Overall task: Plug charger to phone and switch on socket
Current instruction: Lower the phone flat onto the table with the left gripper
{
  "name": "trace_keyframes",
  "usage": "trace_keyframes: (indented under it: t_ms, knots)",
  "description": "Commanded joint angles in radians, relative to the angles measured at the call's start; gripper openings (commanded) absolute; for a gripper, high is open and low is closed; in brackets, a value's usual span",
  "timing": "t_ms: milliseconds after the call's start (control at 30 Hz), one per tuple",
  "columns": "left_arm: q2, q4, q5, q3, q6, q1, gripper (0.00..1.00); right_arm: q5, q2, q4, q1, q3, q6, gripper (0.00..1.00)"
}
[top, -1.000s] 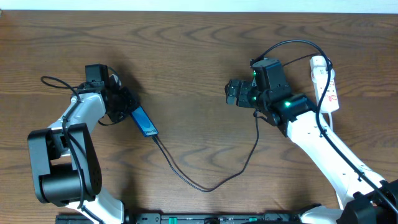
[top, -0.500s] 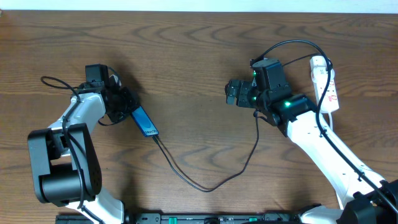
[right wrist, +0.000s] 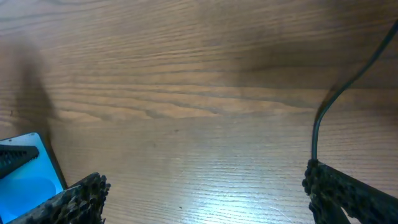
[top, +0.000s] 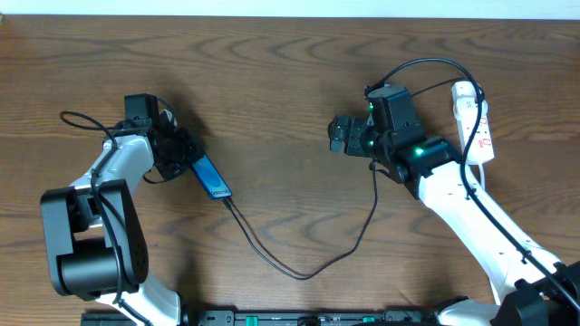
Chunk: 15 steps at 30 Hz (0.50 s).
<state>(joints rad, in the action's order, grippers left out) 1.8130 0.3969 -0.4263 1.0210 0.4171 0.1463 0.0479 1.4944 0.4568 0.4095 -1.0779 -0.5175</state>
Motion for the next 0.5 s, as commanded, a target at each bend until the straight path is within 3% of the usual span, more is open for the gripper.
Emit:
trace_keyframes:
  t_ms: [0,467]
  knots:
    - [-0.019,0.006,0.012,0.008,-0.013,-0.002,0.26,-0.016,-0.01,0.0,-0.002,-0.003,0.01,0.99]
    - [-0.019,0.007,0.012,0.008,-0.013,-0.002,0.28,-0.016,-0.01,0.0,-0.002,-0.003,0.01,0.99]
